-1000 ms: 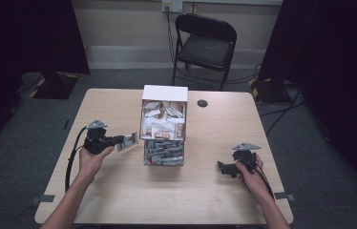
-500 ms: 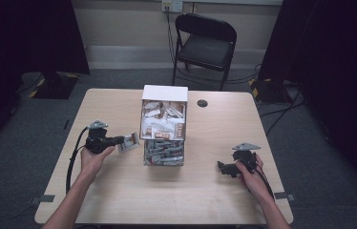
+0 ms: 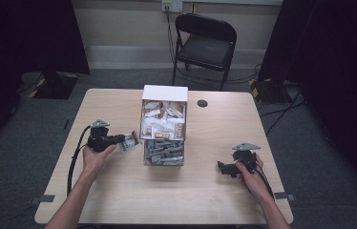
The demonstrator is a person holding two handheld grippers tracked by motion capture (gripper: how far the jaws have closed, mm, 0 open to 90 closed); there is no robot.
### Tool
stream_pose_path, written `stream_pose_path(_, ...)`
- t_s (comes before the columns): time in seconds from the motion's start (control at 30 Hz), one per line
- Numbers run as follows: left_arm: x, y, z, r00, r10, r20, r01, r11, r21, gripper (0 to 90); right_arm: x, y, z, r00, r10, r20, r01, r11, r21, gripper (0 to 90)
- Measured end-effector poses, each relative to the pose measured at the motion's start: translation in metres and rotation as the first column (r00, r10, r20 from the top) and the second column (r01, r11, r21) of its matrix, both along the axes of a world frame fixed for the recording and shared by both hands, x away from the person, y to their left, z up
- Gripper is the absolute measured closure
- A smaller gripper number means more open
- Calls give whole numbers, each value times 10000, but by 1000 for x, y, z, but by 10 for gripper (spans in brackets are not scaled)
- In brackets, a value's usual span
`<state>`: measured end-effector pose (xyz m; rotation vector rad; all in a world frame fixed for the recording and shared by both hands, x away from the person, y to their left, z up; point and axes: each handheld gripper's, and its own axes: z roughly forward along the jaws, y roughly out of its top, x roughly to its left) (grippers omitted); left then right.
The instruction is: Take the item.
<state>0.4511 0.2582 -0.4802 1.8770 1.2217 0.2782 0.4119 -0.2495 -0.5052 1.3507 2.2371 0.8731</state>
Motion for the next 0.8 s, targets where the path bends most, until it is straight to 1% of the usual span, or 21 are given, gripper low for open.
stream_pose_path(0.07,0,-1,-1,10000,-31,-19,31,10000,17,851,0,0,0,10000,1,3,-1,10000,-1,0)
stream_pose_path(0.1,0,-2,-2,9999,-86,-53,86,9999,142,847,0,0,0,10000,4,-13,-4,10000,14,0)
stream_pose_path(0.17,1,-3,-2,9999,-113,-57,113,9999,122,839,0,0,0,10000,3,-15,-3,10000,16,0)
stream_pose_path(0.33,2,-4,-5,9998,-95,-157,99,9997,220,818,0,0,0,10000,3,-16,-3,10000,15,0)
stream_pose_path(0.47,3,-3,-8,9996,-70,-285,74,9999,139,804,0,0,0,10000,-5,-22,5,10000,20,0)
stream_pose_path(0.57,3,-4,-11,9993,-63,-360,71,9997,240,784,0,0,0,10000,3,-16,-3,10000,15,0)
stream_pose_path(0.7,3,-5,-12,9993,-22,-374,33,9996,282,744,0,0,0,10000,-6,-24,6,10000,21,0)
stream_pose_path(0.8,3,-5,-12,9994,49,-331,-42,9998,211,689,0,0,0,10000,3,-17,-3,10000,17,0)
